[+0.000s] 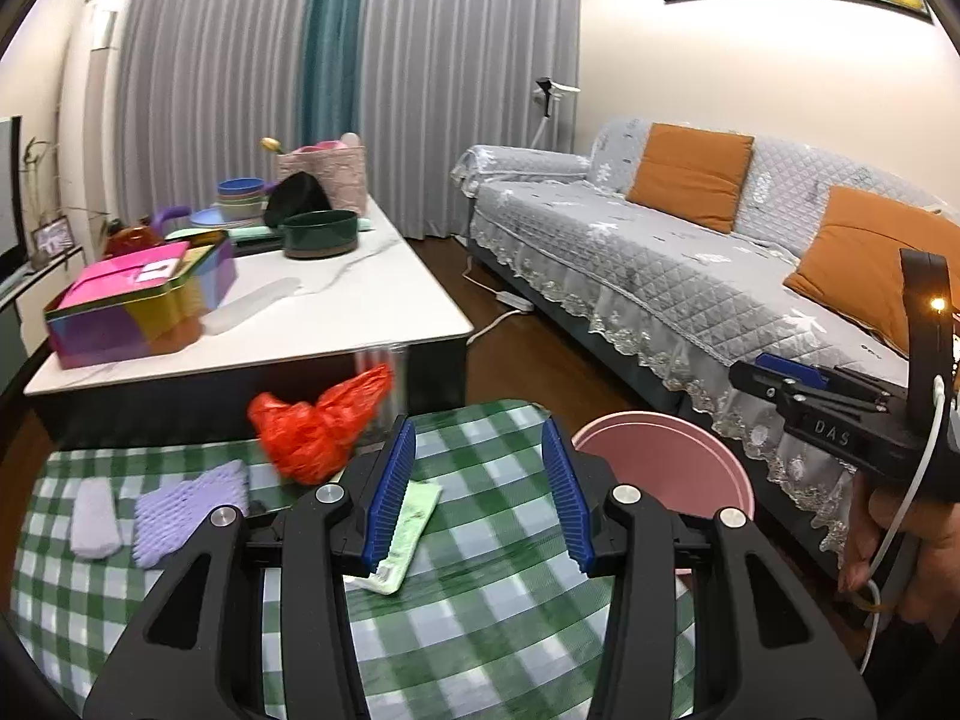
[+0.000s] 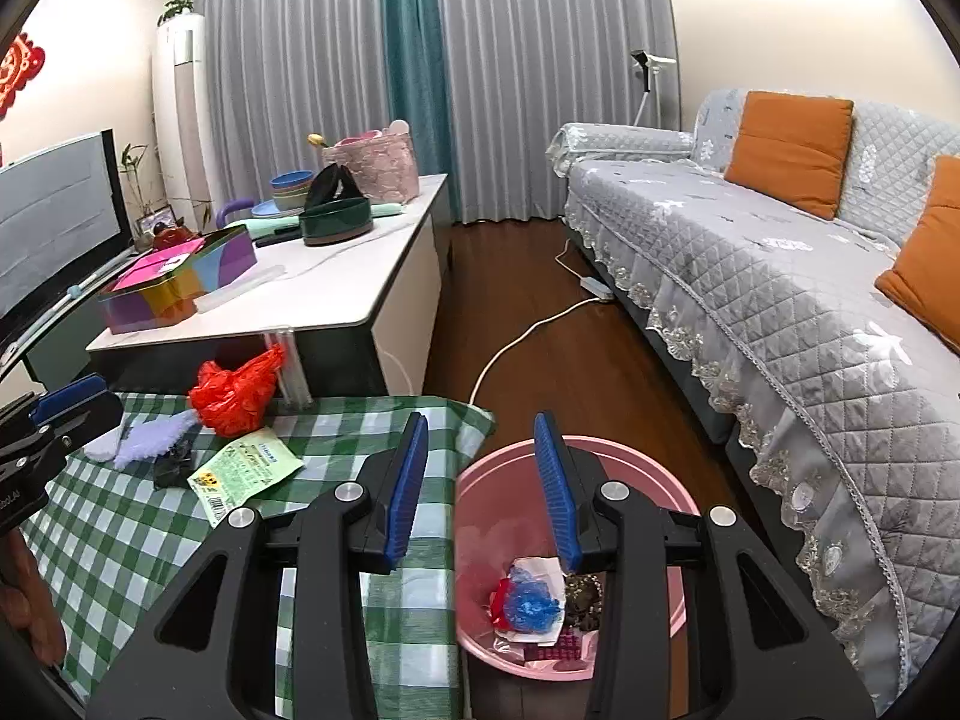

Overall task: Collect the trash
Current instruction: 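Move the left tool to the lavender foam net while the right tool reaches the green packet, then grasp the lavender foam net with the left tool while the right tool grasps the green packet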

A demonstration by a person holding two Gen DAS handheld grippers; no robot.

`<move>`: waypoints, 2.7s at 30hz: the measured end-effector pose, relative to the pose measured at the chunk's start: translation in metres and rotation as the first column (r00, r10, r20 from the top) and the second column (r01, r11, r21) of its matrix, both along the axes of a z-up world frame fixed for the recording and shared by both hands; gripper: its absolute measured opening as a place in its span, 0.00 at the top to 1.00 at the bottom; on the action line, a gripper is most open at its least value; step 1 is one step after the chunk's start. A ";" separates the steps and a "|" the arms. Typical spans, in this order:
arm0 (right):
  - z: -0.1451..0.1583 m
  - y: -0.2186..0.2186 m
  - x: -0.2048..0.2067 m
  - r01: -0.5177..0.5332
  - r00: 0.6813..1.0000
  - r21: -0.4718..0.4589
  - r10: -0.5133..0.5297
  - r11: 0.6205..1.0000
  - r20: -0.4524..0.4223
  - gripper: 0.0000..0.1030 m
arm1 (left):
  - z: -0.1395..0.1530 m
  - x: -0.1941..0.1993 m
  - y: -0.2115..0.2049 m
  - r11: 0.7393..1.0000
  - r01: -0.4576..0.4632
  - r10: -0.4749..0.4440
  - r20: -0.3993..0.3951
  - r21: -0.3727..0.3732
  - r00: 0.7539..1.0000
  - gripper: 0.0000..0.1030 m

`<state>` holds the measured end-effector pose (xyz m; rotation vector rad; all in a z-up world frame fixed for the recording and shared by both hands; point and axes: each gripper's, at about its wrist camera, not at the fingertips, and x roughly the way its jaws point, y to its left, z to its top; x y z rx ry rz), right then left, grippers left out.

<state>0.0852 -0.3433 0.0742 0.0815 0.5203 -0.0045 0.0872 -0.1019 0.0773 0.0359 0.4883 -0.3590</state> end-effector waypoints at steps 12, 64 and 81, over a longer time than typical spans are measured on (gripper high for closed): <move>-0.005 0.022 0.010 -0.041 0.999 0.041 0.042 0.998 -0.017 0.63 | -0.016 -0.004 0.051 0.994 -0.108 0.108 -0.018 -0.017 0.994 0.58; -0.137 0.168 0.126 -0.262 0.853 0.369 0.393 0.892 -0.343 0.62 | -0.130 0.100 0.170 0.884 -0.388 0.448 -0.237 0.262 0.862 0.32; -0.107 0.162 0.111 -0.359 0.859 0.338 0.450 0.870 -0.246 0.96 | -0.121 0.110 0.149 0.926 -0.323 0.366 -0.249 0.198 0.897 0.87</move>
